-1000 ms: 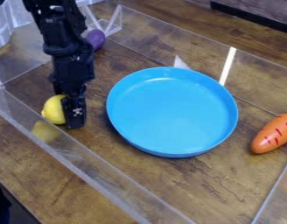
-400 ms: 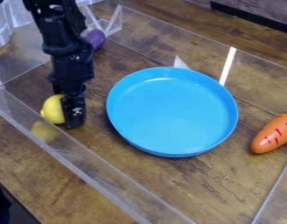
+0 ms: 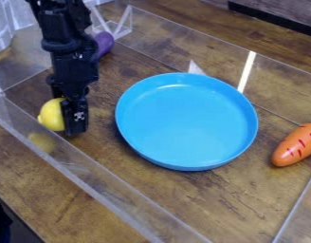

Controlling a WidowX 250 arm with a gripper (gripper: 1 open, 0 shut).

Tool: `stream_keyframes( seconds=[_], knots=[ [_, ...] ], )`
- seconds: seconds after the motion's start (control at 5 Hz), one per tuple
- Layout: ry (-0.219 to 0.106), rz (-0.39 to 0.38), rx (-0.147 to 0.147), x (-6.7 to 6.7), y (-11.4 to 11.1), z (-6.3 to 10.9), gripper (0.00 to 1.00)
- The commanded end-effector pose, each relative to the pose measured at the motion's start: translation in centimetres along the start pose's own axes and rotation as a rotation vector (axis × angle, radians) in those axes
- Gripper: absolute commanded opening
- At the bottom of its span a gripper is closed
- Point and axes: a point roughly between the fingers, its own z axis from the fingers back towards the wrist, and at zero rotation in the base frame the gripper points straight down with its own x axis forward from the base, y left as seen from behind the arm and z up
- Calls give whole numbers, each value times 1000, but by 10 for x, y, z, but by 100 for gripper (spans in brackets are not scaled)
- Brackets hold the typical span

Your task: Move the carrot to the right side

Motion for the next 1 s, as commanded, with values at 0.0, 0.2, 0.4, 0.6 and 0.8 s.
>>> stream_keyframes(
  seconds=[0.0, 0.2, 0.4, 0.6, 0.8],
  knots=[
    [-66, -20, 78, 14, 3, 33, 0],
    [-80, -20, 130, 23, -6, 66, 0],
    [-112, -80, 188, 55, -33, 103, 0],
    [-143, -150, 207, 88, -65, 115, 0],
    [-165, -187, 214, 109, -97, 112, 0]
  ],
)
